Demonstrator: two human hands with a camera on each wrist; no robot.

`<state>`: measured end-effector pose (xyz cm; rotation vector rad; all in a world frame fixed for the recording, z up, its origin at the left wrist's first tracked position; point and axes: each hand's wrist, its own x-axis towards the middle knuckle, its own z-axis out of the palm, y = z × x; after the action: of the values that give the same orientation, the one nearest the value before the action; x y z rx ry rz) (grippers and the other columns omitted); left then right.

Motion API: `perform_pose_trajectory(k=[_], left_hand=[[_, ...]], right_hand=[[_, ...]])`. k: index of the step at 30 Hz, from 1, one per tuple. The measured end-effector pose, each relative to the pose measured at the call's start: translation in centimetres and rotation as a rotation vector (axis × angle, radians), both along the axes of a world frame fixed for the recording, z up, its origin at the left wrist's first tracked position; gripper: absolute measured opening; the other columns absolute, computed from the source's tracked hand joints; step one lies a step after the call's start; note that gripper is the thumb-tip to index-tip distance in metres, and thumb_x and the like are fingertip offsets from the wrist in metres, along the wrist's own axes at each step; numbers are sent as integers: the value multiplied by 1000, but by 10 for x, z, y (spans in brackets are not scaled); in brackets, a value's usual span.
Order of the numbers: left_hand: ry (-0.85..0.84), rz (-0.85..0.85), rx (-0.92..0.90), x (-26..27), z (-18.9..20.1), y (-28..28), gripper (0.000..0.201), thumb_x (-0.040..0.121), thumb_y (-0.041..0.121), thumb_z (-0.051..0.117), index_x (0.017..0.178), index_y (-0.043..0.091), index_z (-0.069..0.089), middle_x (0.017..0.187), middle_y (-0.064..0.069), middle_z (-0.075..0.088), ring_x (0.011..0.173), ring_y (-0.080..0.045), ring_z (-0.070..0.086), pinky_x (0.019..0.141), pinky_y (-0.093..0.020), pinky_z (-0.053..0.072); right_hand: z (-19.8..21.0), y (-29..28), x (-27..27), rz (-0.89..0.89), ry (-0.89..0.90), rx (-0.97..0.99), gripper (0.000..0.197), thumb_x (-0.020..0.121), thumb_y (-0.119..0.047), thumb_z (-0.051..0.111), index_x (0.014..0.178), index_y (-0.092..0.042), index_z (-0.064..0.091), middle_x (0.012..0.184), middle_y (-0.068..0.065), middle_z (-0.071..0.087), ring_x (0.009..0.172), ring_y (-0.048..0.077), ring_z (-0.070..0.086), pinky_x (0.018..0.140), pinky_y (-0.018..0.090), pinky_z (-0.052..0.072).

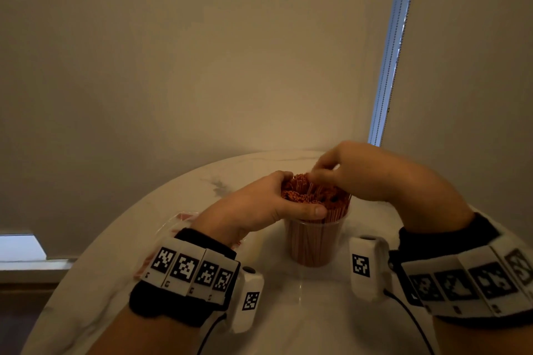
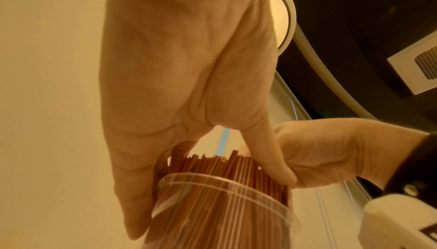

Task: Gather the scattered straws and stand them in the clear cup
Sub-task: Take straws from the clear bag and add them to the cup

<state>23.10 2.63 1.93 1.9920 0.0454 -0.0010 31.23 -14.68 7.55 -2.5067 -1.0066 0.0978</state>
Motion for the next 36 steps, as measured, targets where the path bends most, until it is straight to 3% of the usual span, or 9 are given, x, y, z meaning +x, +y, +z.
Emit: perform_pose_trajectory(k=[4,8,11,15,21,25,28,32,36], left_hand=[[0,2,9,-1,0,-2,57,71,39,93,115,31,56,107,14,75,92,9,68,71,-5,51],[-5,-38,-8,-2,3,-6,38,79,23,88,112,26,68,109,5,78,101,-6,72,87,-17,57],[-7,-23,3,-3,4,-6,44,77,30,90,113,28,64,109,7,77,100,-3,72,86,-17,56],[0,-11,15,-4,5,-6,54,79,27,89,126,18,64,116,0,76,111,-14,70,104,-38,53],[16,-7,74,-6,9,-7,55,78,32,90,125,21,64,116,1,76,110,-13,71,106,-41,52],[50,71,225,-15,24,-6,113,69,74,72,158,15,34,150,0,55,132,-14,54,114,-37,43],[-18,182,196,-26,39,2,90,77,85,49,143,23,55,140,7,60,127,-11,56,109,-40,47],[-64,287,94,-39,55,26,58,96,65,51,130,20,66,122,10,69,115,-8,62,99,-34,54],[41,321,316,-59,56,68,40,100,53,55,117,20,70,111,8,73,106,-11,67,99,-38,55]], right_hand=[[0,3,-1,-24,8,-25,13,90,-18,70,87,-30,72,80,-9,67,73,7,66,61,20,48],[-5,18,-7,3,33,139,7,92,-25,68,87,-30,69,72,-6,73,60,6,69,60,23,53],[-4,17,-3,-4,-44,307,9,93,-29,66,88,-34,71,77,-12,72,70,4,67,66,26,52],[-6,17,-4,58,-8,52,8,89,-28,71,90,-35,77,90,-13,69,83,6,63,71,27,54],[-6,20,-4,26,-132,170,11,91,-26,68,90,-34,76,87,-15,68,80,2,61,62,17,44],[-9,22,-6,3,-79,-28,16,94,-26,61,100,-32,74,100,-4,70,91,17,63,74,30,53],[-2,17,-9,9,-124,123,11,95,-29,62,96,-30,73,95,-7,69,85,10,62,65,24,48],[7,18,-25,52,-122,229,10,95,-33,63,98,-33,73,92,-14,68,85,4,62,65,21,44],[5,33,-59,110,-105,142,8,94,-32,63,95,-30,71,94,-11,68,86,8,63,73,27,50]])
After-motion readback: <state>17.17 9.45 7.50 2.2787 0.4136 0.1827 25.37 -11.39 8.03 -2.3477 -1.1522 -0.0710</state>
